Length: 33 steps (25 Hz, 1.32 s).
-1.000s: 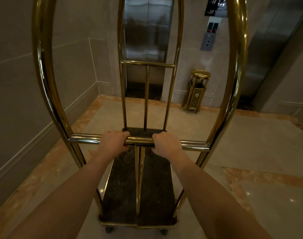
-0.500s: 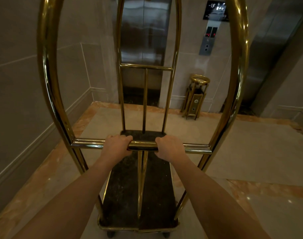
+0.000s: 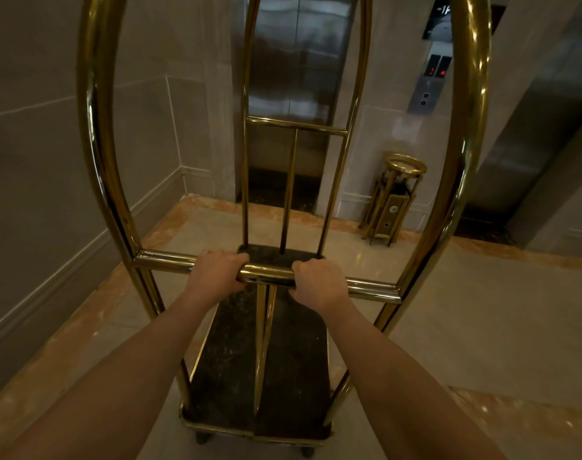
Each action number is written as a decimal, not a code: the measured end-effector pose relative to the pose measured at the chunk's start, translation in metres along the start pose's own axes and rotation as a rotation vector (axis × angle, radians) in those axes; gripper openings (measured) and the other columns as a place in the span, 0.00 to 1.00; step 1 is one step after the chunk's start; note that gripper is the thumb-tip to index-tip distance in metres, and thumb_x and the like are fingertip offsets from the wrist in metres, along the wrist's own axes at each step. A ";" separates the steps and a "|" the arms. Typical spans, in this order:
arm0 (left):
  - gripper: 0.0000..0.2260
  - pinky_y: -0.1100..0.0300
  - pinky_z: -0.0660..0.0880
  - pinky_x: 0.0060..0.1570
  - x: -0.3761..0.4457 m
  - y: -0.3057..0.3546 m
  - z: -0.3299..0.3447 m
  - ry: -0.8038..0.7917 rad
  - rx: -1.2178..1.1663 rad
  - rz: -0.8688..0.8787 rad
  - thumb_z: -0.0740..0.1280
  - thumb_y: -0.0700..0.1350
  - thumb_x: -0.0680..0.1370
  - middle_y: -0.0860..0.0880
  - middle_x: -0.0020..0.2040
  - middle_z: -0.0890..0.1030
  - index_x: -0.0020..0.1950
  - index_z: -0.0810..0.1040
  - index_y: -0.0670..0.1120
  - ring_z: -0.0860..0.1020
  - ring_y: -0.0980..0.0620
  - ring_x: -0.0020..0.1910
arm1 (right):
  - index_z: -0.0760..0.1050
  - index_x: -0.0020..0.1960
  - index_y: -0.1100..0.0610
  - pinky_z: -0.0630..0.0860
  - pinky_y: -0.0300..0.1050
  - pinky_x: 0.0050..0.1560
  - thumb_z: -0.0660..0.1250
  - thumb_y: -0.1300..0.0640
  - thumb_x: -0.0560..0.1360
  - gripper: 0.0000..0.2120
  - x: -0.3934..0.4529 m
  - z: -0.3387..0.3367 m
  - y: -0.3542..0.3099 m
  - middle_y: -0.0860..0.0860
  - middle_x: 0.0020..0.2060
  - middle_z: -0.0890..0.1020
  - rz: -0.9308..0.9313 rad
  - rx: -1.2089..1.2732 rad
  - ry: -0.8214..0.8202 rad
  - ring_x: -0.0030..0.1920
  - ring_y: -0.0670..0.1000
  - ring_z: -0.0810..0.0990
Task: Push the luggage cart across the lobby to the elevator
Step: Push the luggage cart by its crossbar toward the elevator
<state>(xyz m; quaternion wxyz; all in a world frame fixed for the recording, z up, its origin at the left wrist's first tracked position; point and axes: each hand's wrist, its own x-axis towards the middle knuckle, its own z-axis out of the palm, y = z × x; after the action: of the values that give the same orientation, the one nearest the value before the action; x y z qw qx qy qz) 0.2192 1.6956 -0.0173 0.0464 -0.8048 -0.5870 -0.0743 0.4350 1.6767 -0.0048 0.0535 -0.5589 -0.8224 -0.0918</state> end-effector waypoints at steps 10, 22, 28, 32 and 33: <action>0.09 0.52 0.73 0.50 0.118 -0.032 0.020 0.013 0.008 -0.010 0.71 0.52 0.73 0.54 0.44 0.79 0.51 0.75 0.55 0.77 0.51 0.45 | 0.75 0.48 0.53 0.68 0.43 0.35 0.68 0.48 0.75 0.08 0.112 0.032 0.053 0.47 0.32 0.72 -0.020 0.022 0.022 0.31 0.48 0.71; 0.10 0.53 0.71 0.55 0.253 -0.072 0.045 0.029 -0.067 0.044 0.69 0.50 0.74 0.52 0.48 0.80 0.54 0.75 0.53 0.78 0.50 0.49 | 0.72 0.48 0.52 0.65 0.43 0.31 0.66 0.47 0.76 0.09 0.241 0.057 0.107 0.45 0.29 0.66 0.032 -0.072 -0.050 0.28 0.46 0.68; 0.11 0.53 0.71 0.54 0.311 -0.085 0.053 0.027 -0.062 0.046 0.69 0.50 0.74 0.51 0.50 0.80 0.55 0.75 0.53 0.78 0.50 0.50 | 0.72 0.50 0.52 0.66 0.43 0.31 0.66 0.47 0.76 0.10 0.295 0.070 0.131 0.46 0.29 0.67 0.051 -0.074 -0.081 0.28 0.46 0.68; 0.11 0.52 0.71 0.55 0.349 -0.093 0.062 0.048 -0.056 0.030 0.70 0.50 0.74 0.52 0.49 0.80 0.55 0.76 0.53 0.78 0.50 0.50 | 0.73 0.51 0.52 0.65 0.43 0.32 0.66 0.47 0.76 0.09 0.328 0.077 0.149 0.45 0.29 0.66 0.044 -0.063 -0.064 0.30 0.47 0.70; 0.11 0.52 0.71 0.55 0.359 -0.094 0.064 0.049 -0.059 0.024 0.70 0.50 0.74 0.52 0.48 0.80 0.55 0.76 0.53 0.78 0.51 0.49 | 0.73 0.51 0.52 0.66 0.43 0.32 0.66 0.47 0.76 0.09 0.335 0.078 0.154 0.45 0.29 0.66 0.047 -0.056 -0.062 0.31 0.48 0.70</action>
<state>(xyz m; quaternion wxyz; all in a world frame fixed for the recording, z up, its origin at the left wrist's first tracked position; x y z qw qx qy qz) 0.2414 2.0719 -0.0190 0.0379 -0.8108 -0.5735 -0.1106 0.4549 2.0532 -0.0028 0.0143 -0.5818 -0.8075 -0.0963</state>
